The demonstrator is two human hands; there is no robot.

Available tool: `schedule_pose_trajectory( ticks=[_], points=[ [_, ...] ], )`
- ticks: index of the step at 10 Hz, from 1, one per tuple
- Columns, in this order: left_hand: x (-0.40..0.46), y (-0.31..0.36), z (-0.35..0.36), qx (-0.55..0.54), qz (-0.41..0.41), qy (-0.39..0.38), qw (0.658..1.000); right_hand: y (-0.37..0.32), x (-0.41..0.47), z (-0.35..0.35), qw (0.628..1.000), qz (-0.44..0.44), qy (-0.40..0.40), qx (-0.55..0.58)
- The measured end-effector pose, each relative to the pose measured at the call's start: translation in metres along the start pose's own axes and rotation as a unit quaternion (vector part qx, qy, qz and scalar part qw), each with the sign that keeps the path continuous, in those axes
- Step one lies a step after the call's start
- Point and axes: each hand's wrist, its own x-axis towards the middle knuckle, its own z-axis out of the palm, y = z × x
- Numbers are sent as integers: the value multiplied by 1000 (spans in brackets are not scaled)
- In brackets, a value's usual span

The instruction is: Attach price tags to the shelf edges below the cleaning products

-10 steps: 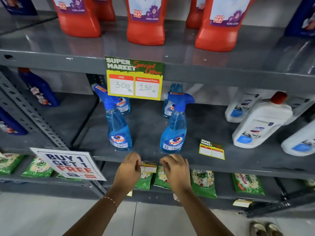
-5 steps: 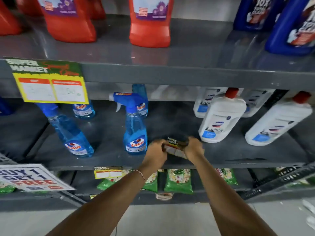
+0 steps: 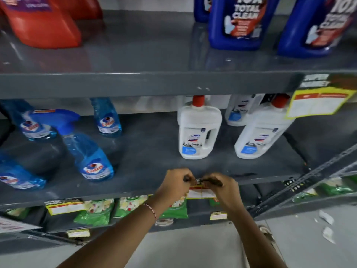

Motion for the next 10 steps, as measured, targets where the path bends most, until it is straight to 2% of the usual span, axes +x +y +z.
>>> schedule_pose_trajectory(
  ticks=[1, 3, 5, 6, 7, 8, 9, 10],
  points=[
    [4, 15, 46, -16, -13, -4, 1000, 31, -3, -32, 998, -12, 28, -50],
    [12, 31, 96, 28, -23, 30, 999, 65, 0, -56, 996, 4, 53, -66],
    [17, 37, 105, 101, -24, 63, 993, 73, 3, -50, 992, -21, 87, -93],
    [15, 39, 100, 186, -16, 51, 981, 74, 3, -55, 985, 12, 141, -100],
    [13, 39, 91, 284, 27, 47, 957, 71, 2, -61, 971, -12, 199, -129],
    [3, 37, 79, 290, 67, 55, 953, 64, -8, -57, 960, -28, 237, -145],
    [-9, 34, 51, 271, 136, 103, 947, 46, -16, -52, 949, -72, 289, -107],
    [-32, 45, 11, 215, 231, 143, 938, 2, -35, -43, 942, -210, 252, -76]
  ],
)
